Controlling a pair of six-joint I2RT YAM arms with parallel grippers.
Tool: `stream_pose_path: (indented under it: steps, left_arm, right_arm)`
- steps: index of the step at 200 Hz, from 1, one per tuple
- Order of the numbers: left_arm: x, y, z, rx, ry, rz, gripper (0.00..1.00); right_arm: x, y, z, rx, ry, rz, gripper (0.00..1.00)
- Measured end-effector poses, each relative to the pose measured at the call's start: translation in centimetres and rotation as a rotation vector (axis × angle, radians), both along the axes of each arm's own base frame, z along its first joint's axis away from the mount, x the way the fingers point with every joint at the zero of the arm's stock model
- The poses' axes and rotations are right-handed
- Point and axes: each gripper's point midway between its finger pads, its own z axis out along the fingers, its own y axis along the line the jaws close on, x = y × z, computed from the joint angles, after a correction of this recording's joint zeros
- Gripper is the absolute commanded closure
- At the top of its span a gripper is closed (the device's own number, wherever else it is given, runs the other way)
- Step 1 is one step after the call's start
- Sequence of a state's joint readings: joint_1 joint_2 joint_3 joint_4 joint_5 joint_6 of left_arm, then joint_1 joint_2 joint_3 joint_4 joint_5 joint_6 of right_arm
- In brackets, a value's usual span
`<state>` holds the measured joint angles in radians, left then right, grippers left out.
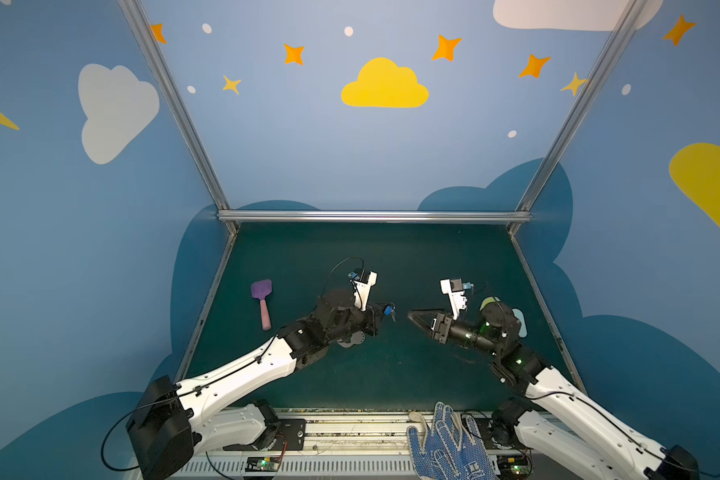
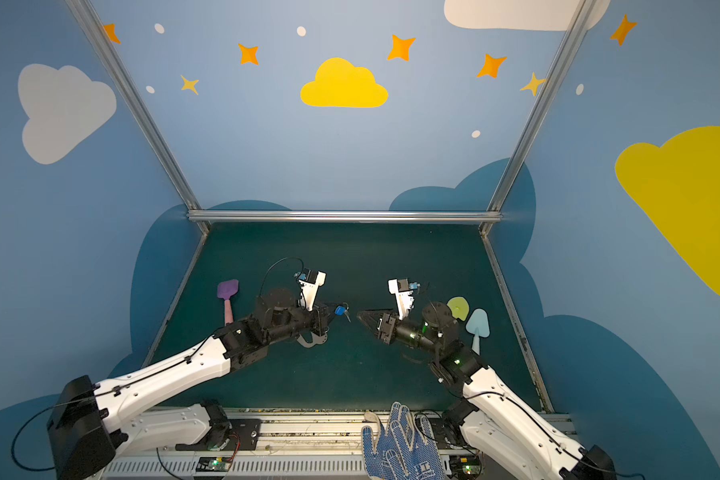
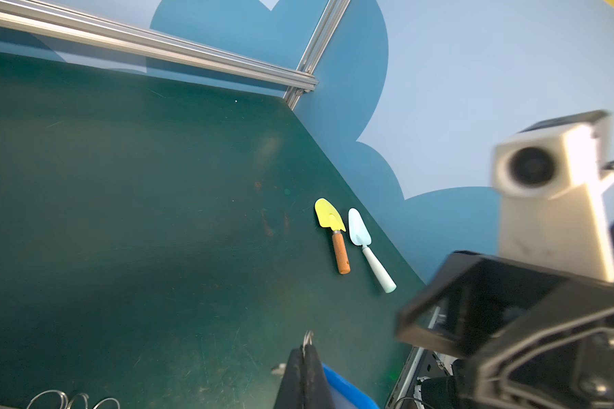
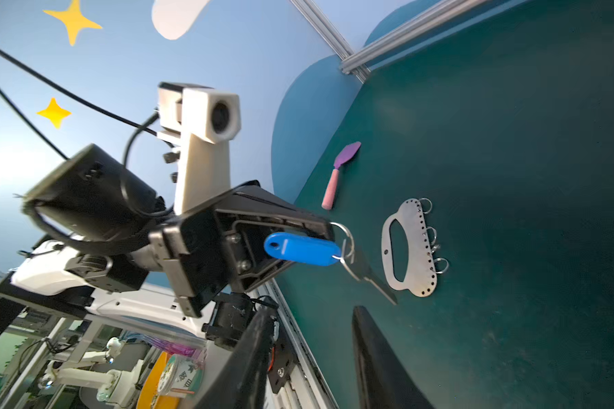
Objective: Put the keys on the keyring
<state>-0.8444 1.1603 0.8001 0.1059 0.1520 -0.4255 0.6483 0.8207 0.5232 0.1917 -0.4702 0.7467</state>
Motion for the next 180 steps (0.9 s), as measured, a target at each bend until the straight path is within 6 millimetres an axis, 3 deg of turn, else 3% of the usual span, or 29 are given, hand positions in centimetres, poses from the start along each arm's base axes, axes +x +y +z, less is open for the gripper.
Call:
stream_pose_path:
  steps: [20,39,90,113,140,180]
  left_arm:
    - [-0.1,-0.1,0.4,-0.019,-0.009,-0.006,0.95]
    - [-0.5,0.0,0.8,-0.041,-0.015,-0.016,0.96]
    - [-1.0,-0.3,2.1,-0.103,-0.024,-0.046,0.95]
    - [-1.3,-0.5,2.1,-0.124,-0.019,-0.058,0.96]
    - [-1.3,-0.6,2.4,-0.146,-0.021,-0.061,0.96]
    - [-1.1,-0.5,2.8,-0.172,-0.018,-0.058,0.95]
  right_arm:
    - [0.6,0.5,-1.7,-0.028,0.055,-0.001,0.62]
    - [1.0,0.9,-1.9,-0.022,0.065,0.001,0.62]
    - [1.6,1.3,0.8,0.076,0.001,0.012,0.63]
    - [1.7,1.7,1.1,0.1,-0.002,0.032,0.69]
    - [1.7,2.2,1.1,0.117,0.008,0.063,0.69]
    - [1.4,2.7,1.5,0.14,0.001,0.1,0.84]
